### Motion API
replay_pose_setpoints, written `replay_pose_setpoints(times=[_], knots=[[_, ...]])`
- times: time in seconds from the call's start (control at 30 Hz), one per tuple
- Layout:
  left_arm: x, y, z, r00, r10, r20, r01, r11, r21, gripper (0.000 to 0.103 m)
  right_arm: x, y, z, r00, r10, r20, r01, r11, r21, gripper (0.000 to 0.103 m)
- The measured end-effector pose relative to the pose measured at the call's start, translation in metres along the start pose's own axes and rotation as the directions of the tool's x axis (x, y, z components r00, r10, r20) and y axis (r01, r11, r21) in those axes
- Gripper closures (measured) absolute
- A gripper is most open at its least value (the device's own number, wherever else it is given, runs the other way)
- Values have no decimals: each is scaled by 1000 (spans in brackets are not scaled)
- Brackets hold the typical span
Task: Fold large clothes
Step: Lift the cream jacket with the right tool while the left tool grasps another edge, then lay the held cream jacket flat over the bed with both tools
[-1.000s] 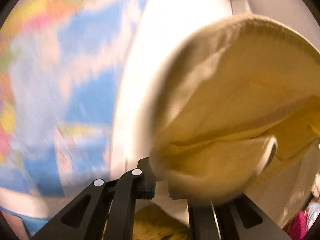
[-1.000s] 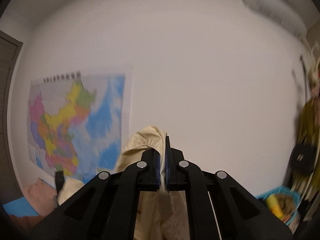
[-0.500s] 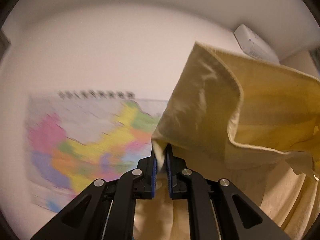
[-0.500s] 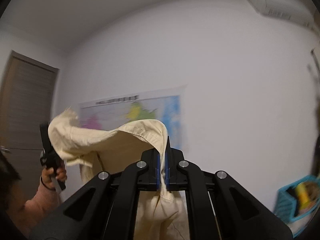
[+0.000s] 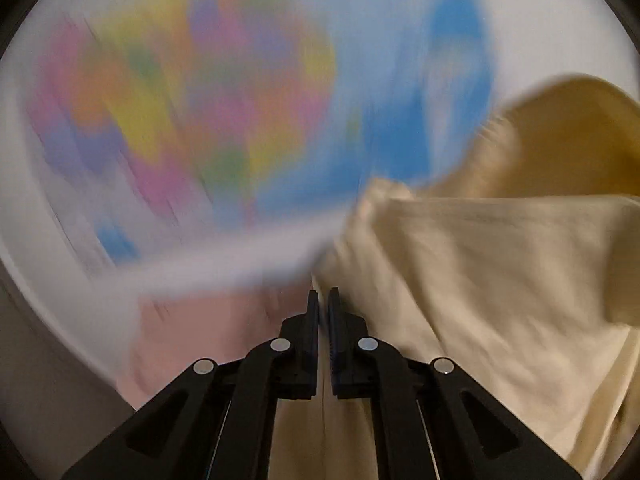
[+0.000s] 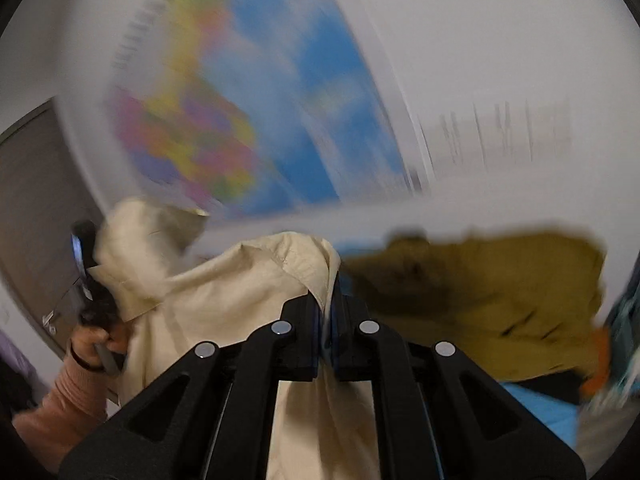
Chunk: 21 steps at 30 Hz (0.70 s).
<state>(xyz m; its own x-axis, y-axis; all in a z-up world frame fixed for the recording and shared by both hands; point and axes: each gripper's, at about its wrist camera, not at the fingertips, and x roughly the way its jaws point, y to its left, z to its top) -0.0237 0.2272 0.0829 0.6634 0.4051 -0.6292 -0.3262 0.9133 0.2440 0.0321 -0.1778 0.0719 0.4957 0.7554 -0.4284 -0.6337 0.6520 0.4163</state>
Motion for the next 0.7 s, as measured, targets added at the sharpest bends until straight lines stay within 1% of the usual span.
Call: replay_pose_setpoints(times=[0.03,0.07,0.1,0.13,0.17,0.2,0.23,0.27,0.3,0.33,0.37,0.4,0.43,0.47,0.5,0.53,0.57,0.6,0.63,0.67,0.7], knots=[[36,-5,-12,997,-26,-71,27,1000,14,100,31,-18,-4,998,-25,-52,26,999,38,97],[65,-8,-20,988,-46,-150,47,999,7,101,50,-26,-6,993,-69,-91,71,997,25,96],[97,-7,-31,971,-75,-229,73,997,-16,101,73,-38,-12,980,-150,-133,153,988,9,96],[111,-7,-36,962,-95,-256,96,995,-7,100,90,-43,-17,967,-200,-160,200,980,-18,96],[123,-3,-42,956,-89,-279,94,996,4,97,101,-46,-21,954,-238,-183,233,971,-48,90],[129,1,-43,955,-90,-283,95,995,5,97,108,-47,-21,944,-265,-197,258,964,-59,86],[129,6,-46,954,-108,-280,115,993,8,83,110,-50,-20,941,-272,-201,264,962,-65,73],[127,6,-49,951,-142,-276,151,989,11,63,109,-47,-18,941,-280,-188,268,960,-86,63],[121,11,-51,942,-193,-273,204,979,11,54,104,-39,-13,944,-297,-143,281,952,-120,58],[111,11,-51,934,-234,-270,249,968,20,42,104,-35,-11,947,-301,-112,283,947,-150,50],[89,2,-46,931,-256,-260,274,961,36,37,100,-21,-7,956,-282,-77,262,944,-199,40],[78,-2,-48,932,-270,-244,296,952,77,33,99,-15,-7,964,-256,-76,233,946,-227,37],[63,-17,-49,934,-266,-237,300,946,119,21,106,-10,-7,967,-240,-85,212,943,-256,37],[60,-22,-56,936,-259,-237,300,941,156,15,116,0,-10,962,-256,-99,214,926,-312,36],[59,-33,-57,935,-250,-252,304,931,202,15,130,7,-16,944,-310,-114,248,894,-373,36],[61,-40,-64,932,-236,-275,304,923,235,15,140,10,-20,929,-346,-130,267,872,-411,36],[51,-60,-76,931,-222,-289,298,921,253,15,158,14,-27,905,-395,-159,285,840,-463,39],[52,-63,-87,926,-205,-316,295,916,270,18,167,14,-31,888,-427,-172,299,818,-491,44],[56,-63,-90,924,-192,-330,289,917,276,34,175,15,-35,872,-456,-180,311,799,-515,73],[61,-59,-94,923,-167,-346,268,925,268,61,179,16,-37,857,-482,-182,326,781,-532,99],[64,-52,-94,921,-165,-354,261,934,244,77,175,16,-35,868,-465,-175,319,792,-521,98]])
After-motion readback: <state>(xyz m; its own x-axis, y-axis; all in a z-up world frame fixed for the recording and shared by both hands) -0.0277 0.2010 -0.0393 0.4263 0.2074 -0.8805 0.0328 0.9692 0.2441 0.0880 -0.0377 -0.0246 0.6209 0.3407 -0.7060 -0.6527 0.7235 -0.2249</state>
